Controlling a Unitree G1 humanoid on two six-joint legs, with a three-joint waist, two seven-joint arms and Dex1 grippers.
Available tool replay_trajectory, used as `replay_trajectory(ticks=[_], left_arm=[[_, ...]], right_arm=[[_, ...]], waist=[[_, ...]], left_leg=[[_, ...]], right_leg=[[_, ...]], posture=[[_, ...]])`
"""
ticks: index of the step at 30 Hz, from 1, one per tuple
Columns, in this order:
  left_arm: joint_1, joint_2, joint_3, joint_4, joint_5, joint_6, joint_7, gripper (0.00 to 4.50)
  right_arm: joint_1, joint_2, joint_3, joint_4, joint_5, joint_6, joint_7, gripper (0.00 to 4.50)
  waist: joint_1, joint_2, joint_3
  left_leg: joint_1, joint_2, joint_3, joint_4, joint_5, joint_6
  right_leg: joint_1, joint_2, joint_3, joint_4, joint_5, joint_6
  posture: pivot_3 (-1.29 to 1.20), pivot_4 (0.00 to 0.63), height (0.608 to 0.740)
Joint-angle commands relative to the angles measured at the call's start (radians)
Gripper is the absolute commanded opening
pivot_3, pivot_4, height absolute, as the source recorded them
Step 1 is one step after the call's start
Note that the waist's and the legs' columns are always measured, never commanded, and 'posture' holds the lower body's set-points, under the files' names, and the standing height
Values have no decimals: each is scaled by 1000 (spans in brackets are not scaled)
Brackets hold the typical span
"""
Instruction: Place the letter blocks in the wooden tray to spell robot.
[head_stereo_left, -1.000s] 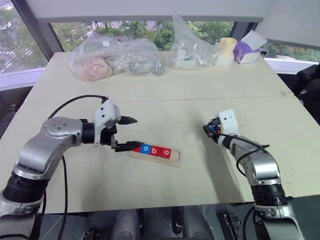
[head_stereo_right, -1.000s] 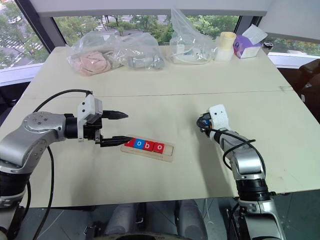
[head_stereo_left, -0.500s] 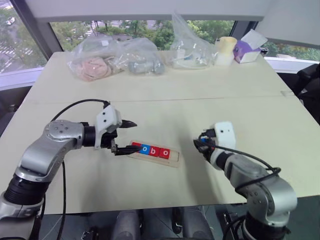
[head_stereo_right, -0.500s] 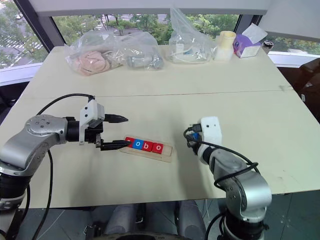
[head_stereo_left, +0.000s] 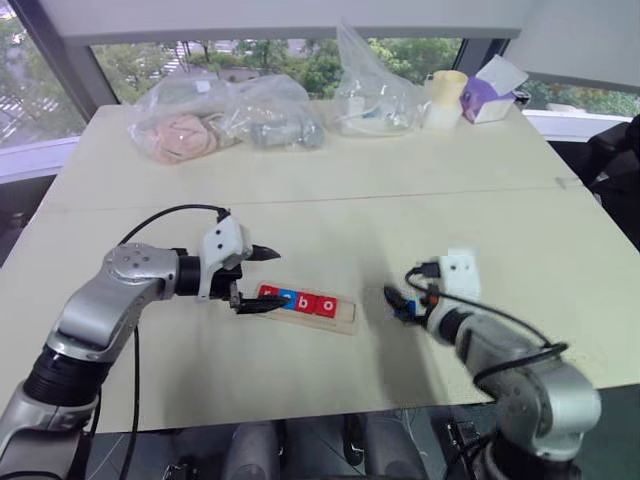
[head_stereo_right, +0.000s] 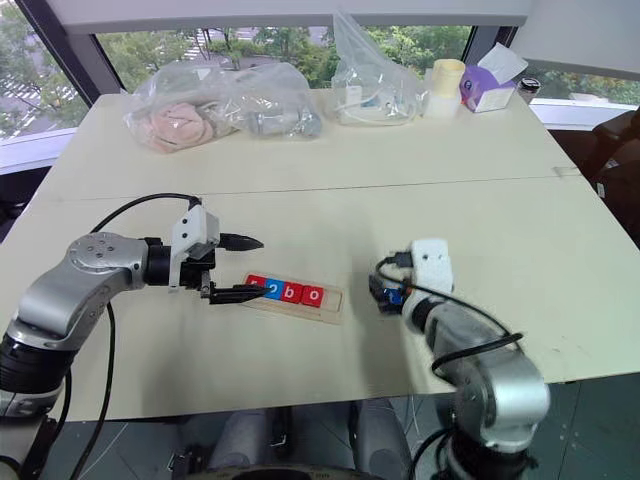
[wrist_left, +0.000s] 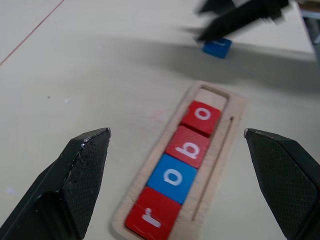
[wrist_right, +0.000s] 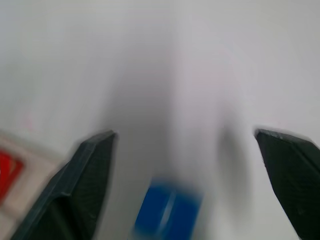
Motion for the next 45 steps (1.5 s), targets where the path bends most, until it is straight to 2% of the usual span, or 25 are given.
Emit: replay_trajectory(ticks=[1,2,4,7,10,16,22,25,26,28,30,35,40,45], left_arm=[[-23,18,8,-14,-6,-17,-30,4500],[-27,27,5,-15,-6,-21,-46,4500],[-33,41,2,-20,-7,-26,-74,4500],[-34,66,4,-33,-10,-32,-110,4500],[-21,108,18,-60,-18,-28,-148,4500],[47,184,65,-120,-60,-9,-176,4500],[49,144,83,-134,-87,50,-82,4500],[77,141,103,-169,-111,84,-50,4500],[85,145,110,-177,-116,90,-47,4500],[97,156,121,-185,-122,96,-41,4500],[99,161,123,-180,-118,92,-40,4500],[97,168,119,-169,-113,77,-46,4500],[126,195,101,-168,-93,48,-77,4500],[123,180,88,-162,-86,39,-62,4500]], right_arm=[[53,-178,-52,122,48,-267,267,4219],[104,-263,-48,188,35,-422,398,4219],[178,-361,-41,297,26,-636,573,4219],[239,-422,-22,414,42,-841,738,4219],[219,-439,34,514,-6,-959,770,4219],[239,-452,135,536,-43,-1089,832,4219],[163,-404,253,652,-131,-1208,804,4219],[151,-398,263,711,-133,-1244,810,3388],[156,-404,264,718,-137,-1258,814,2957],[168,-412,260,725,-135,-1276,819,1858],[169,-413,258,722,-128,-1271,813,1131],[118,-399,248,576,-57,-1118,768,1136],[34,-347,332,331,-19,-773,631,1136],[12,-356,447,262,-91,-741,605,1136]], waist=[[1,0,0],[1,0,0],[0,-1,0],[-5,-1,0],[-9,-1,1],[0,-1,0],[-1,-1,1],[-1,-1,1],[-1,-1,1],[-1,-1,1],[0,-1,0],[0,-1,0],[-4,-1,0],[17,-1,0]], left_leg=[[0,-2,0,0,0,0],[0,-3,0,-1,0,1],[-1,-6,0,-3,0,2],[-1,-6,0,-3,-1,3],[1,-6,0,-2,0,3],[2,-7,-5,1,0,2],[1,-8,-5,2,0,2],[1,-9,-5,2,0,3],[1,-9,-5,2,0,3],[1,-9,-4,1,0,3],[2,-9,-4,2,0,2],[3,-8,-5,3,0,2],[2,-8,-5,1,0,2],[1,-8,-5,0,0,2]], right_leg=[[1,0,0,-1,0,0],[0,0,0,-1,-1,1],[1,0,0,-1,-3,4],[1,0,0,0,-5,6],[1,1,1,2,-4,5],[2,1,1,2,-3,3],[2,-1,1,1,-3,4],[2,-1,1,2,-3,4],[2,0,1,2,-3,4],[2,0,1,2,-3,4],[3,0,1,3,-3,4],[4,0,1,3,-3,3],[1,1,2,5,-2,3],[1,1,1,4,-3,2]], posture=[[0,150,739],[0,150,739],[0,150,739],[0,150,739],[0,150,739],[0,150,739],[0,150,739],[0,150,739],[0,150,739],[0,150,739],[0,150,739],[0,150,739],[0,150,739],[0,150,739]])
